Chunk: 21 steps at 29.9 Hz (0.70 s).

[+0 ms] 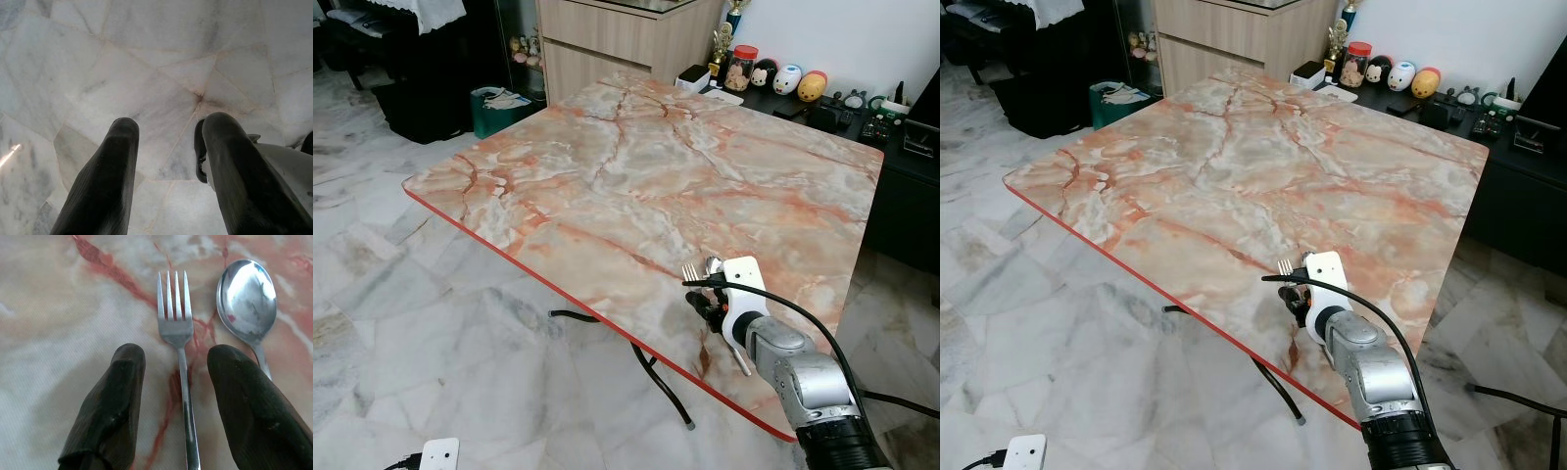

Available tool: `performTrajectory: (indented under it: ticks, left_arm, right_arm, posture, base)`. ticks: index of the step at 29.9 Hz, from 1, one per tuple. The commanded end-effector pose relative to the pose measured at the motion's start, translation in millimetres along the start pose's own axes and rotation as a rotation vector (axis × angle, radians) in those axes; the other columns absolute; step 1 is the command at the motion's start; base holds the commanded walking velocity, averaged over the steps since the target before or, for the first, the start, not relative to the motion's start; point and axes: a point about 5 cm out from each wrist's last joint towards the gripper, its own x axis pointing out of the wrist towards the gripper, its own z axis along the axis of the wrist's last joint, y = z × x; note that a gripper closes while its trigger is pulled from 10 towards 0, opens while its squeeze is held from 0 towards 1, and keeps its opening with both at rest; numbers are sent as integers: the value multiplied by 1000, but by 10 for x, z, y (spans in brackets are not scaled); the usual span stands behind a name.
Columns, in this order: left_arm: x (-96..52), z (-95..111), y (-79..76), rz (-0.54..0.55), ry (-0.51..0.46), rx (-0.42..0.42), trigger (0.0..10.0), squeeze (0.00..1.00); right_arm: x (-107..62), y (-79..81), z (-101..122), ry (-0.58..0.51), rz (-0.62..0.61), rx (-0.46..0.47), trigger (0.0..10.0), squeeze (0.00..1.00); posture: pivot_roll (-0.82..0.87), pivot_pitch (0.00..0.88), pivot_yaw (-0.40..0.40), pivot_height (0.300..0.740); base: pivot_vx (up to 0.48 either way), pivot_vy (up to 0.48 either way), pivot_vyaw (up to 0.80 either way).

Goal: Setting the table

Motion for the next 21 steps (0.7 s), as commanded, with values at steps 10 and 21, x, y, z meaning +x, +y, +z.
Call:
performTrajectory:
  ticks: [10,21]
  left_arm:
    - [-3,-41,-25,-3,26,-5,10000,0]
    - [-3,-39,-22,-3,26,-6,10000,0]
  right_arm:
    - [10,-59,-3,-3,-28,-5,10000,0]
    - [32,-65,-26,1,-30,25,10000,0]
  posture:
    - [-17,0,-47,740]
    - [-15,0,-46,740]
  base:
    - [0,0,0]
    - [0,0,0]
